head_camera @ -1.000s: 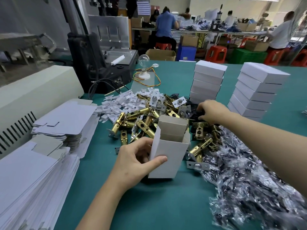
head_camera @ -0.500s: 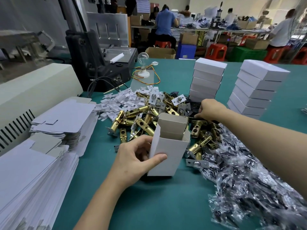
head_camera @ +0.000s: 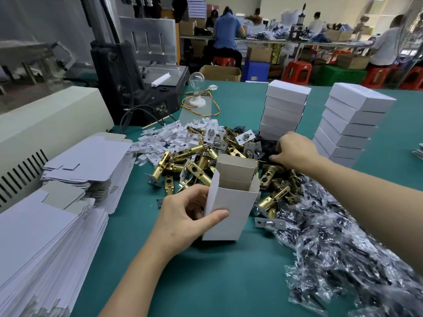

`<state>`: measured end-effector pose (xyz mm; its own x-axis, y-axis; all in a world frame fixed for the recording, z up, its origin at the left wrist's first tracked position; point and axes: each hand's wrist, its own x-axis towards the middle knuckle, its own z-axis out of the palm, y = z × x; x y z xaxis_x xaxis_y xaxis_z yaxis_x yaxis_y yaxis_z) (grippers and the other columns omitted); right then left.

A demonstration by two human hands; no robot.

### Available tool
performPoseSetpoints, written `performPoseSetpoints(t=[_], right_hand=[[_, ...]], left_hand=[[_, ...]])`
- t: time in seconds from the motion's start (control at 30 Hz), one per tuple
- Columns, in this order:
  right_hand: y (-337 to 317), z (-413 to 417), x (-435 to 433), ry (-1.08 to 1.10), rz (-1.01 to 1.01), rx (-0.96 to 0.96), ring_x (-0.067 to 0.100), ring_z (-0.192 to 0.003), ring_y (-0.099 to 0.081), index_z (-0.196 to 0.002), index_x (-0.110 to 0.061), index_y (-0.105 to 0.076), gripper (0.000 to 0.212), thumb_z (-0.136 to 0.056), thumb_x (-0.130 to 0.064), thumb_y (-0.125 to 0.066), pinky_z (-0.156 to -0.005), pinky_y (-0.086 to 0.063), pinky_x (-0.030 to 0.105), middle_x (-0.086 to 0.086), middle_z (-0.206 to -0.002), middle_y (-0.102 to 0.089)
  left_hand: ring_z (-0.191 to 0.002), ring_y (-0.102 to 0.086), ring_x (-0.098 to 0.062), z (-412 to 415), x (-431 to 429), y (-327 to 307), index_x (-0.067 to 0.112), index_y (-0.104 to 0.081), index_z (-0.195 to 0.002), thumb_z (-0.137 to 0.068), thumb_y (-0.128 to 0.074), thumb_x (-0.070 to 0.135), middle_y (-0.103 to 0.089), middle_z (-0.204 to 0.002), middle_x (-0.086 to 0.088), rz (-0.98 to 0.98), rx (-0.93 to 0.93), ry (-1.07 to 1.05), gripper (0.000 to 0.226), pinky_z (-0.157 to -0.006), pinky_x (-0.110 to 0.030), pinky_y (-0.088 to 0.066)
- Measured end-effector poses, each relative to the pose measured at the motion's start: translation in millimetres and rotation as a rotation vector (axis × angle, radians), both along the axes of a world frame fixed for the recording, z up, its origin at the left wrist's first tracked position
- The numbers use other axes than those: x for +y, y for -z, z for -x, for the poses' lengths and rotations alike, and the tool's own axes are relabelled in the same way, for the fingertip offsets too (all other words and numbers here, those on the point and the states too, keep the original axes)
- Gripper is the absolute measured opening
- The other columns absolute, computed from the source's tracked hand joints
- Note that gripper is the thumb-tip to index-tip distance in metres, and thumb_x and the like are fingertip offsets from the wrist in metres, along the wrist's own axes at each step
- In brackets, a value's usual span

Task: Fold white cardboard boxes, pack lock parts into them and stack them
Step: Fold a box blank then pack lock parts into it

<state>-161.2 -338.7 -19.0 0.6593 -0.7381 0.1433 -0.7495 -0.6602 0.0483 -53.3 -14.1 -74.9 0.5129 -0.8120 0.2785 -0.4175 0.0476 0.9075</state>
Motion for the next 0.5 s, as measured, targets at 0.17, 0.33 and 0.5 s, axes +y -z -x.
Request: performPoseSetpoints(t=[0.17, 0.33, 0.5], right_hand=[[-23.8, 10.8, 5.5, 0.031, -0.259, -0.381, 0.034, -0.071, -0.073, -0.086, 0.004, -0.073, 0.046, -0.100, -0.036, -0.056, -0.068, -0.062, 0.040, 0.016, -0.075, -0.074], [-51.8, 17.2, 45.2, -0.046, -1.192, -0.914, 0.018, -0.067, -0.077, -0.114, -0.004, -0.063, 0.031, -0.111, -0.027, -0.043, -0.051, -0.058, 0.022, 0.013, -0.090, -0.080], [-71.8, 30.1, 87.3, -0.290, -1.464, -0.984, 0.015, -0.074, -0.075, -0.118, -0.002, -0.061, 0.023, -0.103, -0.019, -0.054, -0.062, -0.060, 0.020, 0.014, -0.094, -0.078]], left_hand=[[-0.064, -0.057, -0.003, 0.3, -0.4, 0.5, 0.037, -0.075, -0.108, -0.076, -0.081, 0.058, -0.077, -0.096, 0.012, -0.003, -0.006, 0.000, 0.039, -0.061, -0.020, -0.054], [-0.061, -0.056, -0.004, 0.9, -0.9, 0.6, 0.034, -0.074, -0.110, -0.076, -0.079, 0.060, -0.077, -0.097, 0.012, -0.003, 0.018, -0.024, 0.043, -0.060, -0.022, -0.054], [-0.061, -0.058, -0.012, -0.4, -1.4, 2.4, 0.038, -0.074, -0.108, -0.075, -0.078, 0.063, -0.077, -0.096, 0.009, -0.018, 0.044, -0.055, 0.041, -0.059, -0.039, -0.061]])
